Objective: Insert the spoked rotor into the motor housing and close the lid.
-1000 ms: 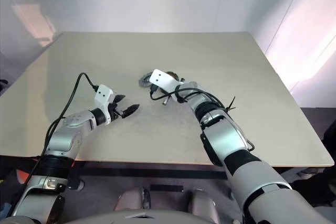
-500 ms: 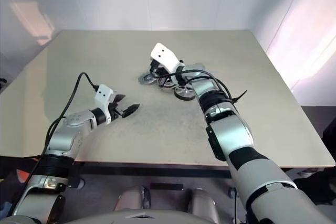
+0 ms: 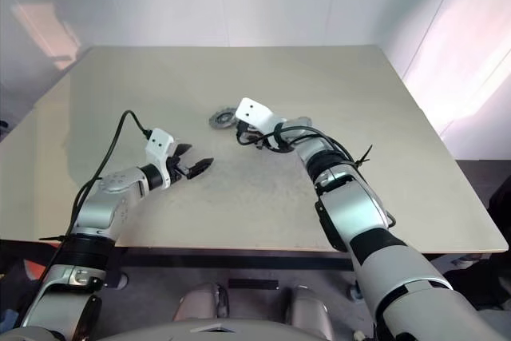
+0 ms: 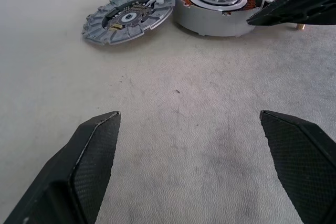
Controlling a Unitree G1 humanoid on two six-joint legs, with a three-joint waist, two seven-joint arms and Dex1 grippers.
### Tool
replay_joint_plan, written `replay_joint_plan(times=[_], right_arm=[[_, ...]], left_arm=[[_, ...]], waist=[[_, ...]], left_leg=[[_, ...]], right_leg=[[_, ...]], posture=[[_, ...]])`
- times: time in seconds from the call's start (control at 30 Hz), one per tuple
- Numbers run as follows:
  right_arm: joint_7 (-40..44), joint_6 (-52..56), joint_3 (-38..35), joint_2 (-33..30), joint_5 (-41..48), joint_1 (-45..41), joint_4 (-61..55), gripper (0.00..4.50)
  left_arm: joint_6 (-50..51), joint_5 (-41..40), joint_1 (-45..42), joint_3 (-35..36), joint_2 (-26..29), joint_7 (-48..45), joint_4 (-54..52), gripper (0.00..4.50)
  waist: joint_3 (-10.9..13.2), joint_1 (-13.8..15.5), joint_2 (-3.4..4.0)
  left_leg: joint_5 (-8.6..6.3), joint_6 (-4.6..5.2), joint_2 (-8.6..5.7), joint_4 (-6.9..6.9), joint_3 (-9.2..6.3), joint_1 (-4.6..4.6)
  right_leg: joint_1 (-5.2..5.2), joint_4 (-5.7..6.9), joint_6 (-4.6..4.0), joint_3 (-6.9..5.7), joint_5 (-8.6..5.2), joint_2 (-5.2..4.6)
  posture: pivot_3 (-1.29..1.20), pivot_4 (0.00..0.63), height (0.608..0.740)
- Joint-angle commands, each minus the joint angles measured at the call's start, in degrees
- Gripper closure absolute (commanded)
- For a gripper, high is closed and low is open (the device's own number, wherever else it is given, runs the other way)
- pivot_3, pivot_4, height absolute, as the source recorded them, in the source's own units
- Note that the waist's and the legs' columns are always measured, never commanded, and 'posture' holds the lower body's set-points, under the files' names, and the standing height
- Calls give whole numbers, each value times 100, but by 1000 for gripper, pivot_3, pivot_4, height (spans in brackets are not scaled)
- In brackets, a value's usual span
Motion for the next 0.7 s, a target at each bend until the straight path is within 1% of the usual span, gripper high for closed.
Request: replay_joint_plan(times=[0.03, 0.2, 0.37, 0.47, 0.5, 0.53, 0.6, 0.7], right_arm=[[-183, -74, 30, 60, -74, -94, 108, 2605], [-292, 3, 123, 130, -200, -18, 293, 2605], [-307, 46, 359, 181, -416, 246, 391, 2605], [-349, 79, 438, 187, -494, 341, 411, 3141], [-376, 86, 454, 185, -509, 358, 419, 3418], [-397, 95, 461, 184, -518, 366, 423, 3760], [-439, 116, 462, 183, -528, 368, 429, 4429], [-558, 161, 471, 181, -546, 354, 440, 4474]], left_arm=[[-75, -7, -55, 98, 65, 2, -119, 0], [-68, -6, -46, 110, 76, 20, -134, 0], [-67, -5, -44, 122, 78, 40, -131, 0], [-65, -3, -45, 124, 80, 46, -129, 0], [-65, -3, -46, 124, 80, 47, -127, 0], [-65, -3, -47, 123, 81, 48, -125, 0], [-66, -4, -48, 123, 83, 50, -122, 0], [-68, -6, -47, 123, 85, 53, -121, 0]], waist=[[0, 0, 0], [0, -2, 0], [-2, -6, -1], [-3, -9, -2], [-4, -10, -1], [-4, -10, -1], [-4, -11, -2], [-4, -10, -2]], left_leg=[[0, 0, 0, 0, 0, 0], [0, 0, 0, 0, 0, 16], [0, -1, 0, 0, 0, 44], [0, -1, 0, 0, 0, 71], [0, -2, 0, 0, -1, 82], [-1, -2, 0, 0, -1, 93], [-1, -2, 0, -2, -1, 111], [-2, -2, -1, -3, -1, 134]], right_leg=[[0, 0, 0, 0, 0, 0], [14, 1, 0, 0, 0, 0], [39, 1, 1, 1, -1, 0], [64, 1, 3, 2, -2, 0], [74, 0, 9, 2, -5, 0], [84, -1, 32, 3, -19, 0], [101, -4, 40, 3, -24, 0], [116, -5, 44, 5, -26, 0]], posture=[[0, 0, 740], [0, 0, 740], [0, 0, 740], [0, 0, 740], [0, 0, 740], [0, 0, 740], [0, 0, 740], [0, 0, 740]])
